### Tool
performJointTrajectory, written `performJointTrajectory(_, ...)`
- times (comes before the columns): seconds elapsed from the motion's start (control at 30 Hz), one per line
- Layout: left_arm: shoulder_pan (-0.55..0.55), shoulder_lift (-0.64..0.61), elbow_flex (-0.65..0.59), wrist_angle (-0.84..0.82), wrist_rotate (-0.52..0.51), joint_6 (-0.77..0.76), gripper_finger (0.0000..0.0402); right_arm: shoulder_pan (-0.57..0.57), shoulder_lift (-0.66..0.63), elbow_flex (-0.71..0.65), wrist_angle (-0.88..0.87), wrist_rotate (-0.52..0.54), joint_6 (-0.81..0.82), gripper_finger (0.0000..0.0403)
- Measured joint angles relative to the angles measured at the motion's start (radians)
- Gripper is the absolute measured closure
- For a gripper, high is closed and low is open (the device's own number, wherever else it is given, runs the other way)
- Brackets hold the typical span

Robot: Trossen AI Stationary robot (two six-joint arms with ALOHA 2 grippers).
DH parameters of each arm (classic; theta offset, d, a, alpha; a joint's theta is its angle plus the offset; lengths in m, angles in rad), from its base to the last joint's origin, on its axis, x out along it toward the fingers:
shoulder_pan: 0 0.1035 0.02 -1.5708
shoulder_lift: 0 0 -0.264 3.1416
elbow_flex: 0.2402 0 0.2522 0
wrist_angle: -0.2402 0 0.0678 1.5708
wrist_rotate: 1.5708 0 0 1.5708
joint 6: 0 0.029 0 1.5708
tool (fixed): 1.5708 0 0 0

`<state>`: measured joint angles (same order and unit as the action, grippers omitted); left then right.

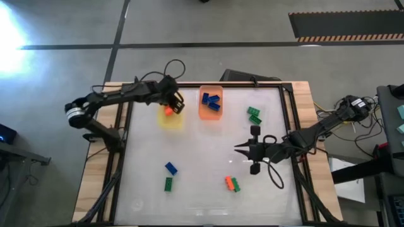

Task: Sort & place blocks by color
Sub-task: Put the orange game piece into the yellow bin

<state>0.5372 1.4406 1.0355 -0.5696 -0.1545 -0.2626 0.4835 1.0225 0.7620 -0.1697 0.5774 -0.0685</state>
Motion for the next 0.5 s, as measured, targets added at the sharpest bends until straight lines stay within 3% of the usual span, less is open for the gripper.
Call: performJointTrajectory(0.5,0.057,0.177,-0.001,0.108,0.022,-0.176,0.0313,0.0,0.007,-0.002,-0.068,0.0,0.023,0.0351)
